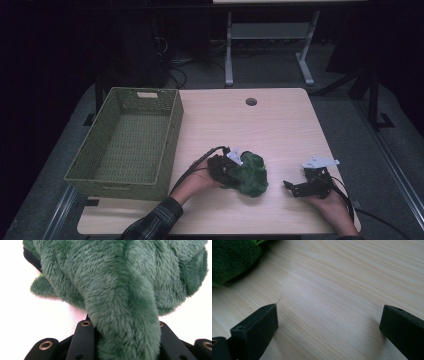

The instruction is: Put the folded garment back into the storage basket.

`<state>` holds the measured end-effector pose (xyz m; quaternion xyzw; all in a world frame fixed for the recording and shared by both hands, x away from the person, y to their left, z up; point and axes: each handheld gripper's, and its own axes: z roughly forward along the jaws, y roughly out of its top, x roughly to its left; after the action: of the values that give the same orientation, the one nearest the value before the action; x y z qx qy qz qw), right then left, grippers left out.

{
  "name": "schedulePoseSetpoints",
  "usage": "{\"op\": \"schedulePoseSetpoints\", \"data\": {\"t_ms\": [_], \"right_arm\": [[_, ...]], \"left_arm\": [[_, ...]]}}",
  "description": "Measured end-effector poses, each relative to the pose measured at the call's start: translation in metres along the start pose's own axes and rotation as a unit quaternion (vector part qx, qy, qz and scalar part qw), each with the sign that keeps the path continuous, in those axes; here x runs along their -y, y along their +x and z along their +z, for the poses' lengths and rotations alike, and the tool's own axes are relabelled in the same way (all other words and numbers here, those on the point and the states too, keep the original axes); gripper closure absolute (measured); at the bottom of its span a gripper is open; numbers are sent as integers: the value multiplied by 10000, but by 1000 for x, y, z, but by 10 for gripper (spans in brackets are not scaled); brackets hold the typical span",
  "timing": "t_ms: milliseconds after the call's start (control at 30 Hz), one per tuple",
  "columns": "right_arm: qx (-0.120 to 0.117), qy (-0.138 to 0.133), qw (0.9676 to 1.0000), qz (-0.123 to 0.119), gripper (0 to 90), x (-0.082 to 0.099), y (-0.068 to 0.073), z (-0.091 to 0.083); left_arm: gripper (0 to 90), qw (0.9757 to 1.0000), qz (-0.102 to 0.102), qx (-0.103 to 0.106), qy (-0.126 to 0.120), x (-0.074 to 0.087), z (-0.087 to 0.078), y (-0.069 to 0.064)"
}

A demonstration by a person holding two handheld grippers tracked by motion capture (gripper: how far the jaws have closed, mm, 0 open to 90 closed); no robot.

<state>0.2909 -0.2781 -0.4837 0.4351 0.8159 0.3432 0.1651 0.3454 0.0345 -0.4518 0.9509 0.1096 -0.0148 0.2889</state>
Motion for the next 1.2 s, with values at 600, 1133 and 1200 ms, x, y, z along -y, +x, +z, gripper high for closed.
{"op": "schedulePoseSetpoints", "data": {"t_ms": [600,1133,1200], "right_arm": [[0,5,10000,-2,15,0,0,0],[17,0,10000,0,15,0,0,0],[26,10,10000,21,14,0,0,0]], "left_arm": [[721,9992,-303,130,-221,-2,-27,0],[718,9975,-478,-82,-509,-10,-89,-1],[718,9975,-481,-127,-511,-10,-96,0]]}}
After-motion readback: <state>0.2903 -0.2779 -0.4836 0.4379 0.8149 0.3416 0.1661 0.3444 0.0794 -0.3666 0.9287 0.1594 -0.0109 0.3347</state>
